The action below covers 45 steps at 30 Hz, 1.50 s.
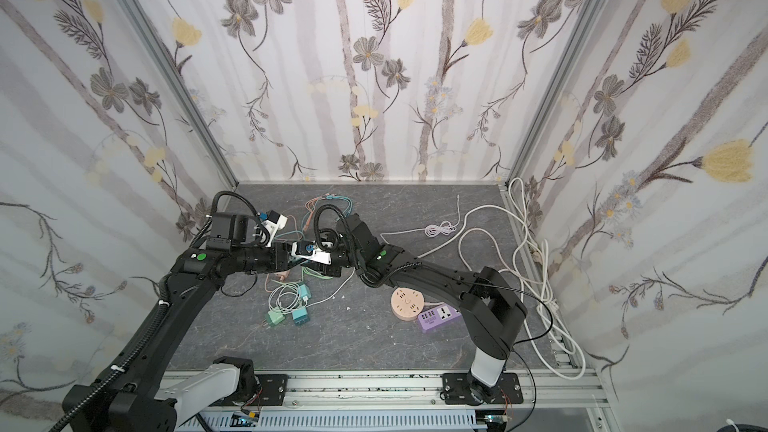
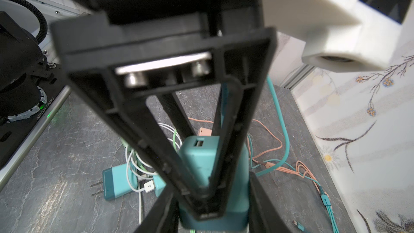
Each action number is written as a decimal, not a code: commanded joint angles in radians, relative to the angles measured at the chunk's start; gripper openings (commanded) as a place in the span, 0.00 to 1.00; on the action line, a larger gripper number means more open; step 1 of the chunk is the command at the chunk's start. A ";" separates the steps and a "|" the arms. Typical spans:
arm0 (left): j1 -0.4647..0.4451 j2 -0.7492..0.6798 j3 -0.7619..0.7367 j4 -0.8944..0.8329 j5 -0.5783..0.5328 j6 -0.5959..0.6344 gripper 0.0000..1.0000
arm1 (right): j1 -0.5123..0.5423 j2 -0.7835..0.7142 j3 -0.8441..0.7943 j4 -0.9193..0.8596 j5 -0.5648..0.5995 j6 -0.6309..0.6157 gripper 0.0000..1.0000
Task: Insert the plug
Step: 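Grasp the teal charger with the left gripper while the right grips its teal cable, then raise the teal charger with the left gripper while the right lifts the teal cable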
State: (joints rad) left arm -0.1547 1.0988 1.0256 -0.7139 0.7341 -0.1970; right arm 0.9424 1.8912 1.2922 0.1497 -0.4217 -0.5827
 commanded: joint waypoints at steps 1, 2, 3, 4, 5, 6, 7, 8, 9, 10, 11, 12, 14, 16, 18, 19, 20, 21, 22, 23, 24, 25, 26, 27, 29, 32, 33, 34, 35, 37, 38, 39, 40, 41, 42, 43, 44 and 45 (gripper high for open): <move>-0.002 -0.003 -0.003 0.015 0.070 0.004 0.22 | 0.004 -0.004 0.012 0.082 -0.017 0.015 0.34; -0.002 -0.005 -0.004 0.024 0.067 -0.001 0.15 | 0.004 -0.004 0.011 0.075 -0.018 0.012 0.34; -0.002 -0.008 -0.004 0.035 0.062 -0.010 0.09 | 0.004 -0.007 0.009 0.070 -0.022 0.010 0.34; -0.002 -0.009 -0.003 0.042 0.053 -0.018 0.03 | 0.003 -0.009 0.009 0.067 -0.027 0.012 0.36; -0.002 -0.010 0.003 0.047 0.040 -0.028 0.00 | 0.003 -0.011 0.007 0.061 -0.030 0.022 0.40; -0.002 -0.010 0.014 0.045 0.025 -0.042 0.00 | 0.000 -0.013 0.007 0.055 -0.038 0.046 0.50; -0.002 -0.007 0.028 0.040 0.015 -0.055 0.00 | -0.005 -0.016 0.005 0.054 -0.041 0.076 0.59; -0.002 -0.005 0.049 0.031 0.012 -0.072 0.00 | -0.013 -0.019 -0.002 0.066 -0.043 0.117 0.69; -0.002 -0.002 0.075 0.023 0.019 -0.090 0.00 | -0.022 -0.023 -0.019 0.097 -0.036 0.163 0.78; -0.002 -0.002 0.097 0.018 0.023 -0.106 0.00 | -0.028 -0.024 -0.037 0.141 -0.010 0.214 0.82; -0.002 -0.005 0.121 0.017 0.028 -0.121 0.00 | -0.037 -0.024 -0.058 0.190 0.017 0.272 0.85; -0.002 -0.008 0.148 0.014 0.031 -0.136 0.00 | -0.050 -0.022 -0.076 0.231 0.024 0.321 0.87; -0.002 -0.010 0.204 0.004 0.047 -0.149 0.00 | -0.069 -0.009 -0.097 0.293 0.044 0.410 0.89; -0.002 -0.005 0.268 -0.010 0.064 -0.158 0.00 | -0.084 0.014 -0.109 0.340 0.041 0.470 0.89; -0.002 0.002 0.333 -0.003 0.095 -0.179 0.00 | -0.090 0.048 -0.109 0.391 0.034 0.496 0.90; -0.002 0.006 0.359 0.007 0.113 -0.192 0.00 | -0.090 0.066 -0.101 0.405 0.030 0.502 0.90; -0.002 0.012 0.390 0.018 0.134 -0.207 0.00 | -0.090 0.089 -0.083 0.418 0.022 0.514 0.90; -0.002 0.021 0.419 0.027 0.153 -0.223 0.00 | -0.090 0.116 -0.062 0.429 0.011 0.526 0.90; -0.002 0.029 0.456 0.031 0.168 -0.235 0.00 | -0.090 0.141 -0.041 0.442 0.003 0.536 0.90; -0.002 0.039 0.492 0.035 0.185 -0.245 0.00 | -0.088 0.171 -0.018 0.462 0.000 0.549 0.90; -0.002 0.051 0.526 0.040 0.201 -0.256 0.00 | -0.088 0.203 -0.001 0.486 0.000 0.565 0.90; -0.002 0.061 0.554 0.042 0.211 -0.265 0.00 | -0.088 0.229 0.018 0.507 0.003 0.577 0.90; -0.002 0.072 0.588 0.042 0.222 -0.273 0.00 | -0.088 0.260 0.042 0.523 0.005 0.585 0.90; -0.002 0.084 0.622 0.038 0.233 -0.277 0.00 | -0.088 0.289 0.066 0.530 0.009 0.592 0.90; -0.002 0.108 0.687 0.016 0.238 -0.276 0.00 | -0.091 0.332 0.107 0.535 0.021 0.636 0.90; 0.000 0.147 0.772 -0.013 0.250 -0.275 0.00 | -0.095 0.376 0.131 0.584 0.035 0.720 0.90; 0.000 0.157 0.793 -0.023 0.256 -0.274 0.00 | -0.094 0.386 0.135 0.581 0.039 0.728 0.90; 0.000 0.157 0.809 -0.028 0.260 -0.274 0.00 | -0.093 0.393 0.133 0.581 0.043 0.731 0.90; 0.001 0.157 0.824 -0.029 0.263 -0.274 0.00 | -0.091 0.399 0.124 0.583 0.062 0.738 0.89; 0.001 0.180 0.847 -0.027 0.276 -0.278 0.00 | -0.090 0.407 0.106 0.584 0.096 0.759 0.85; 0.001 0.184 0.860 -0.026 0.282 -0.281 0.00 | -0.091 0.410 0.096 0.582 0.108 0.763 0.79; 0.001 0.184 0.871 -0.026 0.287 -0.281 0.00 | -0.091 0.411 0.088 0.580 0.123 0.767 0.70; 0.003 0.184 0.878 -0.025 0.291 -0.282 0.00 | -0.091 0.414 0.083 0.583 0.130 0.773 0.60; 0.004 0.183 0.885 -0.024 0.291 -0.282 0.00 | -0.092 0.413 0.075 0.591 0.136 0.780 0.48; 0.006 0.181 0.889 -0.022 0.292 -0.281 0.00 | -0.093 0.410 0.072 0.597 0.143 0.787 0.37; 0.007 0.178 0.889 -0.020 0.293 -0.279 0.00 | -0.095 0.403 0.074 0.594 0.145 0.797 0.29; 0.009 0.174 0.888 -0.020 0.283 -0.279 0.00 | -0.100 0.387 0.082 0.582 0.142 0.818 0.22; 0.010 0.169 0.880 -0.020 0.271 -0.275 0.00 | -0.111 0.365 0.094 0.570 0.131 0.851 0.15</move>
State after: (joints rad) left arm -0.1482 1.2766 1.9045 -0.7513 0.9989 -0.4721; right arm 0.8455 2.2944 1.3689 0.6823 -0.3035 0.1955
